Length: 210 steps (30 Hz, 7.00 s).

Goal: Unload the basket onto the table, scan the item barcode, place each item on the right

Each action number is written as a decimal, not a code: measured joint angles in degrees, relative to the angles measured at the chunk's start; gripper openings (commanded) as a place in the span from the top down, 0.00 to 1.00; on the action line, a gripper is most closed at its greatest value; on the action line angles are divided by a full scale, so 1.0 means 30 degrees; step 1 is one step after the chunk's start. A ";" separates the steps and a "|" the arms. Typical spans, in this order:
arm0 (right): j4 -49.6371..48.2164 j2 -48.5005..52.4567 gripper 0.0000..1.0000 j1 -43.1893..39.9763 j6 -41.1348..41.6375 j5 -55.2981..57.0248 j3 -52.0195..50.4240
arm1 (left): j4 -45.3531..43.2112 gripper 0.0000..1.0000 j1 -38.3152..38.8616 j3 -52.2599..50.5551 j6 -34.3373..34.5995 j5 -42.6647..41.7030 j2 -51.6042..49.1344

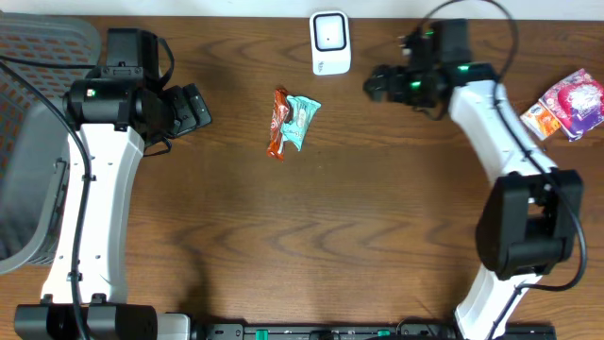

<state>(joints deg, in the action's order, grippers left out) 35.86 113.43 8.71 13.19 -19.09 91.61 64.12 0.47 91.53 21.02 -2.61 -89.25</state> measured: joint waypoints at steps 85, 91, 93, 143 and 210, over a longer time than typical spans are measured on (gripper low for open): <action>-0.8706 0.3694 0.46 0.9347 0.5814 1.0921 -0.2492 | 0.0000 0.02 0.0007 0.0000 0.0000 -0.0007 0.0000; -0.8735 0.4197 0.51 0.9347 0.5807 1.1373 -0.2492 | 0.0000 0.02 0.0007 0.0000 0.0000 0.0000 0.0000; -0.8692 0.4211 0.58 0.9347 0.5799 1.1635 -0.2492 | 0.0000 0.02 0.0000 0.0000 0.0000 0.0000 0.0000; -0.5501 0.3351 0.99 0.1588 0.6251 -0.8735 -0.3759 | 0.0000 0.02 0.0000 0.0000 -0.0007 0.0000 0.0000; -0.4765 -0.3439 0.20 0.6200 0.0947 0.5756 -0.6171 | 0.0000 0.02 0.0000 0.0000 0.0000 -0.0007 0.0000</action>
<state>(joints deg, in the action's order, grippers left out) 21.56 103.11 27.31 16.03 -1.83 73.10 64.12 0.47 91.53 21.02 -2.63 -89.25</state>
